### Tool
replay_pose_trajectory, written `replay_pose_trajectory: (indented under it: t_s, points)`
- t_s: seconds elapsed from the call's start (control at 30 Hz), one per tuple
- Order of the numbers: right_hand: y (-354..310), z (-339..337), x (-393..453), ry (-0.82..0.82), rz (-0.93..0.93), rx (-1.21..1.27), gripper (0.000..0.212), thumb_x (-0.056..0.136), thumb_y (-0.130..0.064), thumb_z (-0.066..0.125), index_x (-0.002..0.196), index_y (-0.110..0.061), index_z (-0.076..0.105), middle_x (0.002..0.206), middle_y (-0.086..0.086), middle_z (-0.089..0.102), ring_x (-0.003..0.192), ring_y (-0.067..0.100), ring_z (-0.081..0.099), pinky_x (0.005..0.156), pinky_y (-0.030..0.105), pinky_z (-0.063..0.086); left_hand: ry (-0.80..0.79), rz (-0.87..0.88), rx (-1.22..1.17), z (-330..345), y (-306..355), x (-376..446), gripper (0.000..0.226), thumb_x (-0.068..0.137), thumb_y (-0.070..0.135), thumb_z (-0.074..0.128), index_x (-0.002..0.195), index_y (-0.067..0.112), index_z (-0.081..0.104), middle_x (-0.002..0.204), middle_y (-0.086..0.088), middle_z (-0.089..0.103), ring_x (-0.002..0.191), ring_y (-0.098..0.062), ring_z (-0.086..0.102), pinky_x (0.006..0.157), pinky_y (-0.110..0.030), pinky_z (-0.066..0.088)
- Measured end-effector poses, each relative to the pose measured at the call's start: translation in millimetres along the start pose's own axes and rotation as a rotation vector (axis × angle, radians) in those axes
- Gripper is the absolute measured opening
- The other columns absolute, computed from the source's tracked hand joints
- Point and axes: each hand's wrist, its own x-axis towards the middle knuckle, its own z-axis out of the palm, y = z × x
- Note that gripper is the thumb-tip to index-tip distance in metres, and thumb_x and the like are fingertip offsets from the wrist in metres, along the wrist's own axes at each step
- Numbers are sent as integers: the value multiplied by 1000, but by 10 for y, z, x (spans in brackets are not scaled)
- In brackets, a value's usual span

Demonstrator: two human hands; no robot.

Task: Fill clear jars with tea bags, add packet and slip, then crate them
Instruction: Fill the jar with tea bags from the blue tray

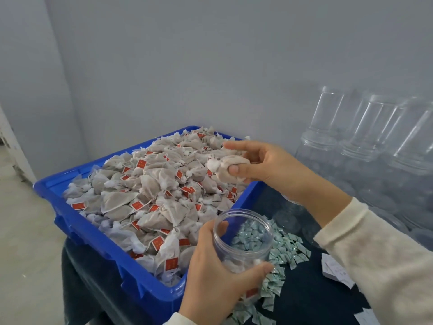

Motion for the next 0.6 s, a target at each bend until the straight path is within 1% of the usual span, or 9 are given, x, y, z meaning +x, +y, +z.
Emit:
replay_pose_trajectory:
  t_s: [0.1,0.17,0.23,0.33,0.4,0.43,0.5,0.57,0.6]
  points:
    - [-107,-39,-230,-72,-40,-41,31,60,-38,77,92,-38,76,97,-9,74,90,9,69,75,19,54,-5,-15,-2,7,1,-1,98,32,74,83,116,47,40,113,30,57,106,10,55,86,-9,45]
    - [-124,-63,-356,-92,-40,-123,30,61,-38,77,91,-35,76,96,-7,74,91,10,69,81,22,54,-7,-20,1,6,8,-2,103,31,76,82,120,45,40,114,27,57,106,9,55,92,-15,45]
    - [-124,-74,-469,-120,-23,-240,28,63,-41,77,90,-36,75,94,-11,74,91,8,68,84,25,54,-4,-10,-17,7,11,-4,101,32,75,82,119,45,41,112,29,58,105,10,55,90,-15,45]
    - [-131,-55,-583,-114,0,-420,20,68,-41,81,88,-37,76,88,-18,72,85,0,64,75,13,48,-20,11,-43,20,40,-11,92,34,73,83,113,48,42,109,30,60,100,6,60,81,-12,49]
    - [-152,5,-610,-114,-12,-585,18,71,-42,81,87,-37,75,83,-20,70,81,-5,60,71,7,42,-29,24,-47,33,50,-16,88,38,71,84,112,48,42,109,27,62,97,1,64,80,-18,53]
    - [-167,51,-613,-126,-20,-656,17,71,-43,80,86,-36,74,79,-19,68,78,-6,58,70,6,40,-27,30,-33,38,51,-16,88,39,69,83,113,47,42,108,27,62,96,1,64,79,-19,53]
    - [-197,171,-595,-158,-39,-792,16,75,-43,78,84,-34,69,70,-17,62,73,-7,55,65,8,40,-18,46,-8,46,44,-14,86,41,64,83,114,42,43,105,25,62,94,2,64,75,-14,52]
    - [-213,298,-548,-187,-38,-936,14,81,-39,73,86,-28,66,71,-16,57,70,1,54,55,13,37,-3,48,-5,53,31,-3,83,41,59,83,112,39,44,101,17,65,91,2,65,71,-11,50]
    - [-213,353,-516,-205,-17,-989,15,84,-37,70,86,-23,66,74,-13,58,70,5,53,53,14,35,3,43,0,55,27,4,83,40,59,82,111,40,45,101,15,65,91,2,65,70,-10,50]
